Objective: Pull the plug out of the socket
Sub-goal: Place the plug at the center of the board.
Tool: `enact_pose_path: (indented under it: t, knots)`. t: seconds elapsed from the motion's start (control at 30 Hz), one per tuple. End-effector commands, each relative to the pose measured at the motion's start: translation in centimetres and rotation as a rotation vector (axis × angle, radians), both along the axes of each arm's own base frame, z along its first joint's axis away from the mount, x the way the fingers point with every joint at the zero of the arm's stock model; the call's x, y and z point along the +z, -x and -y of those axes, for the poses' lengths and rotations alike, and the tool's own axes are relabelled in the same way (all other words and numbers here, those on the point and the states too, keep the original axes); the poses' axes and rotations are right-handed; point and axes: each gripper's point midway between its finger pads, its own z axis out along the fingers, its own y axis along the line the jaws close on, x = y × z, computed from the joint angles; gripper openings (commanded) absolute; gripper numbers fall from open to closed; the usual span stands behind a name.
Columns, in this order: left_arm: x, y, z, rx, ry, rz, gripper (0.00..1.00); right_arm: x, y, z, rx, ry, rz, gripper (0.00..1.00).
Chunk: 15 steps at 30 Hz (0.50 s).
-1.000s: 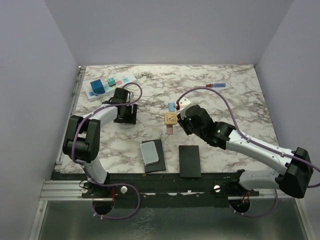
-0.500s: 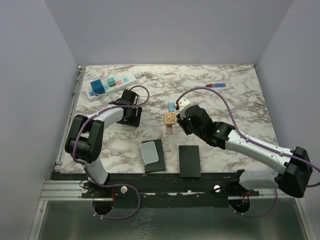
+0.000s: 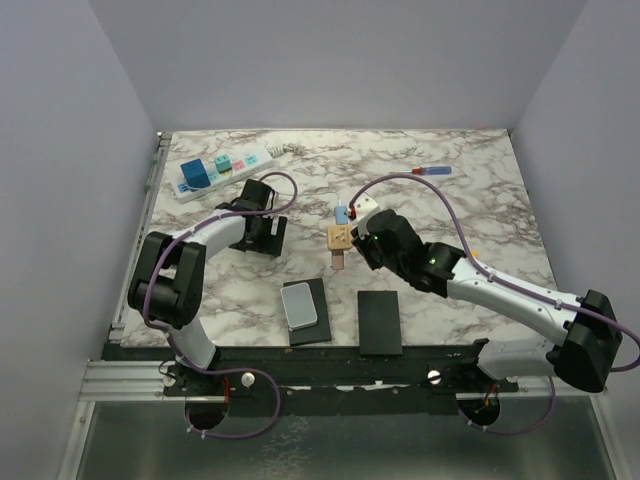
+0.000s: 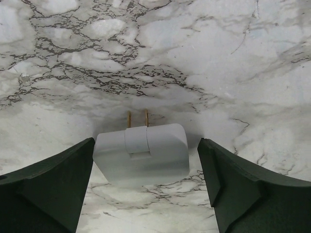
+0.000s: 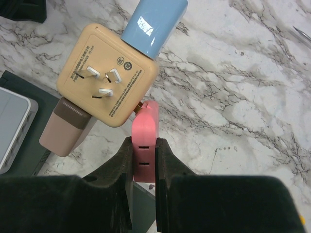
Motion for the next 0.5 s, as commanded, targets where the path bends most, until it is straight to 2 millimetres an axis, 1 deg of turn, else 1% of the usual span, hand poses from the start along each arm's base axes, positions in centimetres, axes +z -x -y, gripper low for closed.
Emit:
enact_pose_path:
  t: [0.0, 0.1, 0.27, 0.4, 0.47]
  knots:
    - [1.4, 0.4, 0.8, -0.035, 0.047, 0.019, 0.92, 3.1, -1.3, -1.3, -0.017, -0.082, 0.062, 0.01]
    - [2.7, -0.1, 1.4, -0.050, 0.083, 0.070, 0.94, 3.0, -1.3, -1.4, -0.017, -0.083, 0.059, 0.01]
    - [6.2, -1.3, 1.5, -0.044, 0.114, 0.221, 0.94, 2.9, -1.3, -1.4, -0.015, -0.079, 0.057, 0.01]
    - [7.2, -1.7, 0.9, -0.008, 0.103, 0.271, 0.90, 3.1, -1.3, -1.4, -0.015, -0.080, 0.061, 0.01]
    - [7.3, -1.7, 1.0, -0.004, 0.108, 0.278, 0.86, 3.1, -1.3, -1.3, -0.015, -0.078, 0.061, 0.01]
